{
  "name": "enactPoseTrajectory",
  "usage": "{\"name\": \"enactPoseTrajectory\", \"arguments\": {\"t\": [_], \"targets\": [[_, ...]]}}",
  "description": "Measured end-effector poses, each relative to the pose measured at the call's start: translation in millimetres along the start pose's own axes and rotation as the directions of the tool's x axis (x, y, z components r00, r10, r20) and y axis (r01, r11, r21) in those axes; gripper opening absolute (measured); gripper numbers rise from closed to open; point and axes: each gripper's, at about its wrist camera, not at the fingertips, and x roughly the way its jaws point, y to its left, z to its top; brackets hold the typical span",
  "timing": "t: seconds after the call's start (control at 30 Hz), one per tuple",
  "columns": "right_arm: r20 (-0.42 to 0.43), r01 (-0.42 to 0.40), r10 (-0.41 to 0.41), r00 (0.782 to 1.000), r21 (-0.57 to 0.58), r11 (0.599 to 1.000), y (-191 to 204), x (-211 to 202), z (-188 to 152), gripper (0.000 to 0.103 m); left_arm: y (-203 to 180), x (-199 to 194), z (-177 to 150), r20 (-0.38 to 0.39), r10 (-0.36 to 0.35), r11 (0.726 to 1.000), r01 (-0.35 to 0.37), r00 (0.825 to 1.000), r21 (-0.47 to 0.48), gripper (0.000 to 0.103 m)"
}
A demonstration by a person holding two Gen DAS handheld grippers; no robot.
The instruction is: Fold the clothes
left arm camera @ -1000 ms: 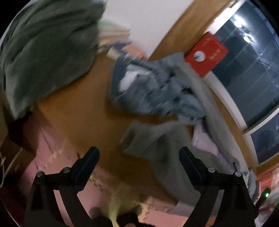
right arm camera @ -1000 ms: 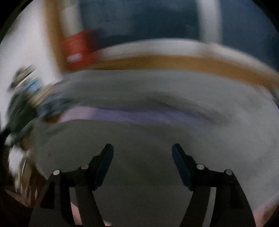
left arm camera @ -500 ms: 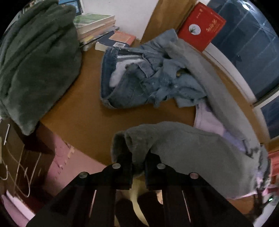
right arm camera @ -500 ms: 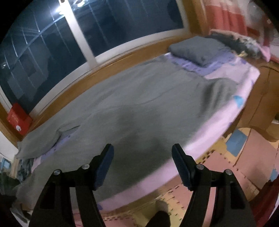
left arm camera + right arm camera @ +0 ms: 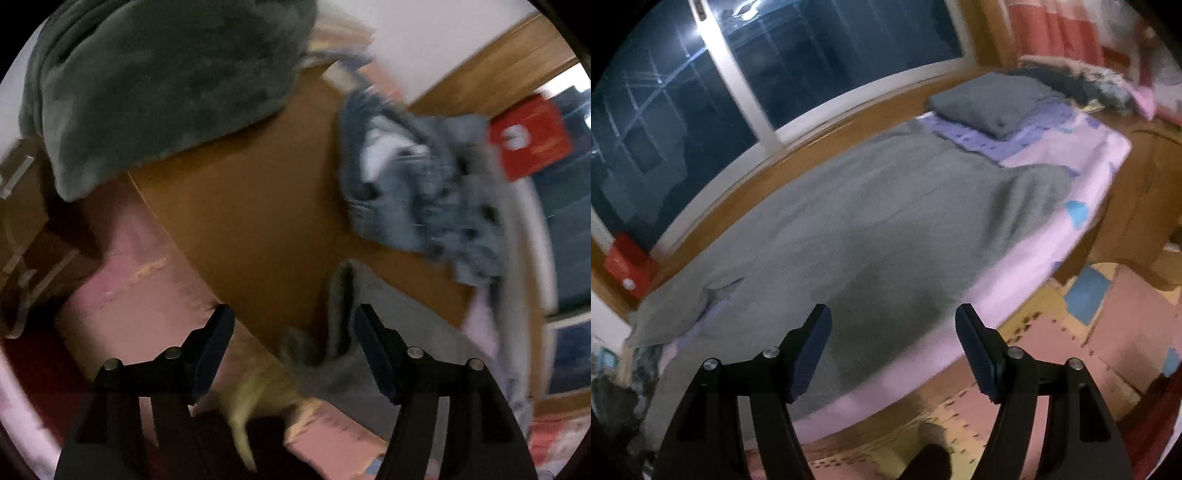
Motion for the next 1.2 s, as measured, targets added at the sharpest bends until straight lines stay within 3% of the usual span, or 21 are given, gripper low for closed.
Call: {"name": "enactPoseTrajectory", "arguments": {"t": [0.1,0.27,0.3,0.33,0.37,0.43,0.57,0.63,0.7,0.73,0.77,0.87,1.07,1.13,1.17,1.2], "targets": [[0.002,0.006,-0.006,1.0,0.072,0.997,-14,2,-1,0.07,6,-4,-10,0.092,-0.102,0.993,0.107,0.99,-0.048,0.076],[0.007,0.0,-0.001,1.0,0.043,0.999,-5,4,-1,0.07,-7,5,-3,0.056,-0.008,1.0,0.008,0.998,0.003,0.075],[0.005,-0.004,0.003,1.0,0.03,1.0,-1,5,-1,0.07,-9,7,-1,0.047,0.013,1.0,-0.014,0.999,0.015,0.071],[0.001,-0.011,0.011,1.0,0.023,1.0,2,7,-1,0.07,-12,9,0,0.04,0.034,0.999,-0.035,0.999,0.027,0.04],[-0.005,-0.019,0.02,1.0,0.018,1.0,6,8,-2,0.07,-15,11,2,0.032,0.055,0.998,-0.057,0.998,0.039,0.018],[-0.02,-0.051,0.051,0.999,0.002,0.999,16,12,-3,0.07,-20,15,5,0.018,0.098,0.993,-0.099,0.995,0.064,0.013],[-0.059,-0.099,0.093,0.994,-0.11,0.989,49,19,-10,0.07,-32,9,23,0.063,0.042,0.998,-0.045,0.997,0.052,0.011],[-0.078,-0.125,0.114,0.99,-0.146,0.981,62,23,-13,0.07,-39,5,33,0.086,0.03,0.998,-0.034,0.996,0.05,0.015],[-0.102,-0.16,0.145,0.984,-0.15,0.976,71,29,-17,0.07,-36,5,35,0.072,0.043,0.998,-0.047,0.996,0.051,0.036],[-0.115,-0.175,0.158,0.981,-0.149,0.973,75,31,-20,0.07,-34,5,35,0.063,0.052,0.997,-0.055,0.997,0.053,0.068],[-0.129,-0.186,0.167,0.977,-0.149,0.971,79,34,-24,0.07,-28,4,31,0.053,0.045,0.998,-0.047,0.998,0.048,0.089],[-0.171,-0.218,0.192,0.966,-0.151,0.964,89,42,-33,0.07,-8,-1,15,0.026,0.013,0.999,-0.013,1.0,0.031,0.09],[-0.222,-0.254,0.203,0.954,-0.233,0.939,112,52,-40,0.07,18,4,-13,-0.033,-0.088,0.99,0.084,0.996,-0.117,0.09],[-0.215,-0.256,0.209,0.954,-0.225,0.94,113,52,-39,0.07,30,6,-20,-0.044,-0.107,0.979,0.098,0.993,-0.176,0.085],[-0.201,-0.244,0.201,0.959,-0.218,0.945,111,51,-38,0.069,35,6,-23,-0.048,-0.127,0.973,0.115,0.991,-0.2,0.08],[-0.182,-0.222,0.184,0.966,-0.216,0.951,109,49,-37,0.057,41,6,-27,-0.052,-0.147,0.965,0.132,0.988,-0.225,0.078]]}}
